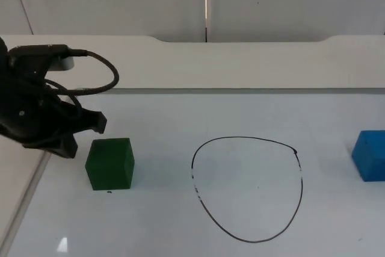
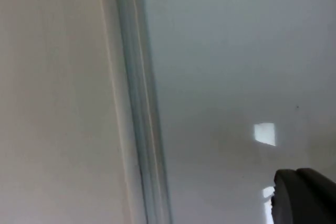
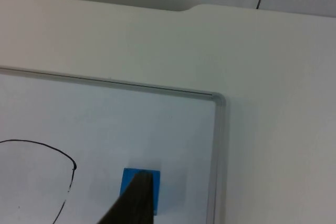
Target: Push the two cubes into the marked area.
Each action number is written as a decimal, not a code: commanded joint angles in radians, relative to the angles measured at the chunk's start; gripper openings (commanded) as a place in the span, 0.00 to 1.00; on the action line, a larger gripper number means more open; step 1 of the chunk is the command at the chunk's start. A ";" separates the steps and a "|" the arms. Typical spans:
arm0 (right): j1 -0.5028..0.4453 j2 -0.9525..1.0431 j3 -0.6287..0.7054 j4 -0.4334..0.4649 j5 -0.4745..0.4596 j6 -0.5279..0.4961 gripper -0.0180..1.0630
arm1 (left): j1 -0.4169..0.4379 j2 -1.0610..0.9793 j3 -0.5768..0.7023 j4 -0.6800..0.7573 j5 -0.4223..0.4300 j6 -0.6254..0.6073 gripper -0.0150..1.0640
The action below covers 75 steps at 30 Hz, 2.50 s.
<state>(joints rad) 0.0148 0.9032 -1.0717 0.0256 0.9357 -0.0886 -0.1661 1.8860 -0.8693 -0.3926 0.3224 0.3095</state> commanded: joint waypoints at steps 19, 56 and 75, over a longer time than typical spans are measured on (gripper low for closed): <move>-0.005 -0.001 -0.002 0.004 -0.020 -0.008 0.95 | -0.026 0.070 -0.003 -0.028 0.037 -0.018 0.01; -0.003 -0.001 -0.002 0.034 -0.024 -0.016 0.95 | -0.175 0.070 -0.003 -0.131 0.040 -0.057 0.01; -0.003 -0.001 -0.002 0.055 -0.046 -0.016 0.95 | -0.244 0.070 -0.003 -0.165 0.030 -0.095 0.01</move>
<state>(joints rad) 0.0148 0.9040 -1.0717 0.0727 0.9087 -0.0968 -0.4011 1.9495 -0.8710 -0.5339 0.3466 0.2269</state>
